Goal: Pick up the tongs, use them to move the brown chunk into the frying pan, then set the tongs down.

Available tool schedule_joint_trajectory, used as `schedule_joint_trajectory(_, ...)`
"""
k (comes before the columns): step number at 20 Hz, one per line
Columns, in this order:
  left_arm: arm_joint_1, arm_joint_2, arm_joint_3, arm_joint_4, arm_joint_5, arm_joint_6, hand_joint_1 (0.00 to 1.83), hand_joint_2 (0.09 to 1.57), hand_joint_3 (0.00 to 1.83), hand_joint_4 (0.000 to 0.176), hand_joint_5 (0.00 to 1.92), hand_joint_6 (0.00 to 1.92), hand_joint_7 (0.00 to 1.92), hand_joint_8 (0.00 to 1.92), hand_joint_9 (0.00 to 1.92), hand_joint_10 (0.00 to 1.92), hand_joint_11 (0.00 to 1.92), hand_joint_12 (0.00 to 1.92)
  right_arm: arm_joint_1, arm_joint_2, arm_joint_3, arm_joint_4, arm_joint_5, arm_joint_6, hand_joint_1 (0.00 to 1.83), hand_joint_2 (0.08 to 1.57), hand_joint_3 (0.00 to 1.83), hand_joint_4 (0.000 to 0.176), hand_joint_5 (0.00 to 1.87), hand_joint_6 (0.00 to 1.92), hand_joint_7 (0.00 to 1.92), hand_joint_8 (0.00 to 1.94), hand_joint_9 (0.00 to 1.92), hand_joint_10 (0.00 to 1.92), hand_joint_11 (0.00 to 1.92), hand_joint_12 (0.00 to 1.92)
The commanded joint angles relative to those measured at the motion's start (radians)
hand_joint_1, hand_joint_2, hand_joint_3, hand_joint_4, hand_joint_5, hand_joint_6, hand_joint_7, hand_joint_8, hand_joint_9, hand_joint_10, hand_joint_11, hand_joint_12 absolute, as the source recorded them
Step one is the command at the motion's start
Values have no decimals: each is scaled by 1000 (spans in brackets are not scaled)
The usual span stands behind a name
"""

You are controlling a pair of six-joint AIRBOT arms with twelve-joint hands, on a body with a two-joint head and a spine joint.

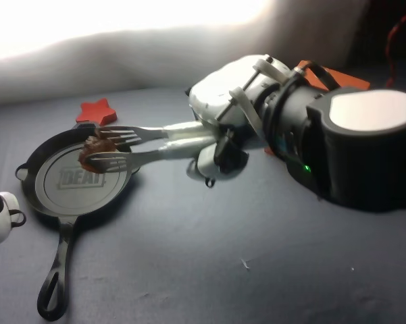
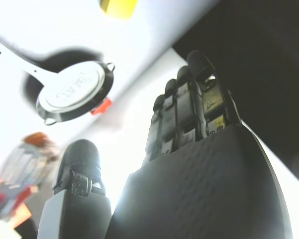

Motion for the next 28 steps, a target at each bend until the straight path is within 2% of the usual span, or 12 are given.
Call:
schedule_joint_trajectory(1,-8,2,4,84,-62,5,73,1327,0,0,78,6,136,2,155,1,0,724,5,-5,13,-114,77,27,902,1462,1,176,1363,1921,1593,1941,1719,1921,1731,1921)
schedule_joint_trajectory(4,-8,2,3,84,-62,5,135,1326,0,0,68,6,130,2,151,2,0,700,-17,-57,107,-172,146,37,931,1453,0,176,1329,1921,1564,1941,1695,1921,1715,1921)
schedule_joint_trajectory(7,-8,2,3,84,-62,5,88,1326,1,0,66,3,150,2,170,4,0,736,-48,-111,204,-191,216,50,896,1461,1,176,1330,1921,1555,1941,1680,1921,1683,1921)
schedule_joint_trajectory(14,-8,1,3,84,-62,5,74,1322,0,0,76,4,155,1,183,4,0,744,-98,-204,347,-394,230,174,830,1451,0,176,1299,1921,1516,1941,1629,1921,1628,1921)
schedule_joint_trajectory(18,-9,1,2,84,-66,5,123,1318,0,0,98,7,166,3,184,5,0,744,-108,-220,375,-416,220,174,594,1486,10,176,1177,1761,1388,1902,1492,1921,1483,1921)
schedule_joint_trajectory(19,-9,1,2,84,-68,5,149,1312,0,0,99,6,171,4,192,7,0,752,-112,-220,375,-431,217,174,581,1497,0,0,1103,1663,1333,1819,1414,1921,1413,1921)
schedule_joint_trajectory(20,-9,0,1,84,-69,5,149,1312,0,0,99,6,171,4,192,7,0,752,-115,-219,375,-438,215,174,581,1497,0,0,1103,1663,1333,1819,1414,1921,1413,1921)
schedule_joint_trajectory(22,-9,0,1,84,-69,5,150,1314,0,0,97,4,178,3,197,5,0,784,-117,-217,375,-440,206,174,571,1482,0,0,946,1374,1227,1488,1237,1851,1180,1921)
schedule_joint_trajectory(24,-9,0,1,84,-69,5,167,1316,0,0,95,1,164,1,187,1,0,751,-116,-216,375,-441,201,174,521,1475,0,0,862,1234,1159,1338,1144,1752,1023,1921)
schedule_joint_trajectory(26,-9,0,1,84,-69,5,147,1319,1,0,94,3,162,1,179,1,0,724,-114,-213,374,-441,197,174,510,1455,0,0,782,1290,1076,1427,1044,1826,897,1921)
schedule_joint_trajectory(28,-9,0,1,84,-69,5,151,1317,0,1,97,1,156,1,170,0,0,731,-106,-208,371,-441,193,174,549,1413,0,0,738,1213,1007,1433,965,1825,779,1921)
